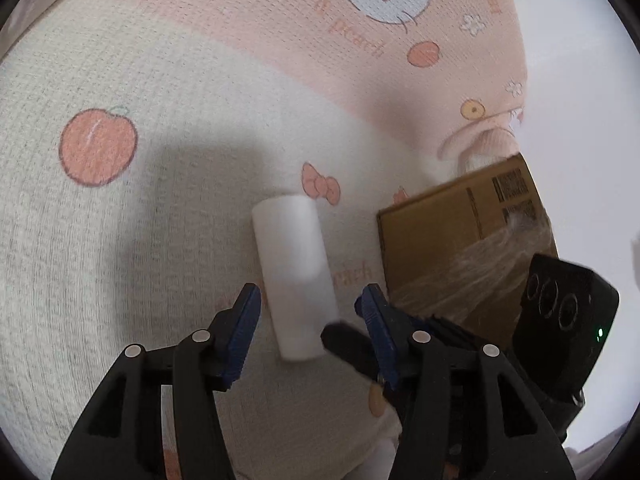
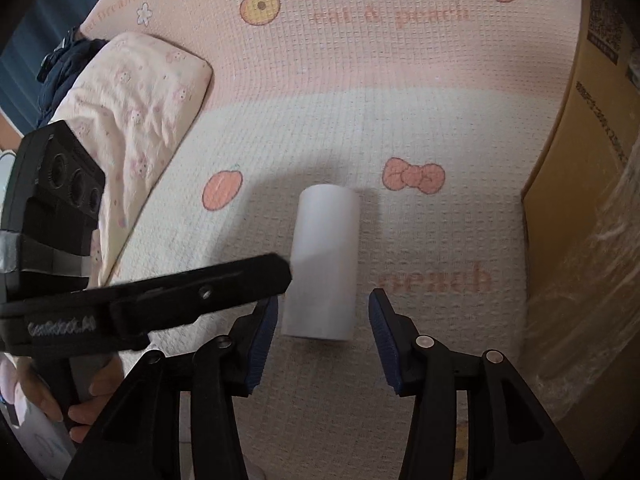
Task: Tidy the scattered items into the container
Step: 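Lift the tube with the right gripper and carry it over the box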
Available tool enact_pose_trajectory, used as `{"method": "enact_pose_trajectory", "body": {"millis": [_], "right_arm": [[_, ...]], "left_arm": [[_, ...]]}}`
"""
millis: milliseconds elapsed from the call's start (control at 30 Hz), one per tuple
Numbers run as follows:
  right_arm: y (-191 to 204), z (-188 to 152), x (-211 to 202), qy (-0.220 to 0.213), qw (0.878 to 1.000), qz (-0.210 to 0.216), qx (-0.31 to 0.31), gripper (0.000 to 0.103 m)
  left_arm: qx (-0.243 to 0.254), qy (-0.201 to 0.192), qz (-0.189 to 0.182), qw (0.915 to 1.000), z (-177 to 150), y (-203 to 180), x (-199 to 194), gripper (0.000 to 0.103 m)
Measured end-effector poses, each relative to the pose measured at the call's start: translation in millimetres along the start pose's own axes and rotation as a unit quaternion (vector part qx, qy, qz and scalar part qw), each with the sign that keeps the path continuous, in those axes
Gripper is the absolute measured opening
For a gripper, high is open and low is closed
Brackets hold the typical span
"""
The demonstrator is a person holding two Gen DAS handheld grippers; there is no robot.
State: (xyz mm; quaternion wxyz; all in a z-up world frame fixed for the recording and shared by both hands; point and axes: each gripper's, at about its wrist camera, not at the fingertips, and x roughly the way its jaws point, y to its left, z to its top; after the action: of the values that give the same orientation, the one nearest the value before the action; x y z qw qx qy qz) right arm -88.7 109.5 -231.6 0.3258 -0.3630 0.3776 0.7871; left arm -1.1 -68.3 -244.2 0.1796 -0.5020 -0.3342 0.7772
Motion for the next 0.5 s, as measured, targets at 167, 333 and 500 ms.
{"method": "enact_pose_trajectory", "body": {"millis": [167,333,500], "right_arm": [[4.2,3.5,14.8,0.021,1.000,-0.012,-0.005,0.050],[-7.6,9.9,29.9,0.038,0.998,0.015,0.044,0.050],[-20.6,15.2,37.4,0.039,0.996,0.032,0.079,0.050]], "left_arm": [[-0.020,0.018,0.010,0.9996,8.4,11.0,15.2,0.057],[-0.014,0.025,0.001,0.9996,11.2,11.8,21.3,0.053],[-0.033,0.033,-0.010,0.9989,16.8,16.0,29.0,0.046]]}}
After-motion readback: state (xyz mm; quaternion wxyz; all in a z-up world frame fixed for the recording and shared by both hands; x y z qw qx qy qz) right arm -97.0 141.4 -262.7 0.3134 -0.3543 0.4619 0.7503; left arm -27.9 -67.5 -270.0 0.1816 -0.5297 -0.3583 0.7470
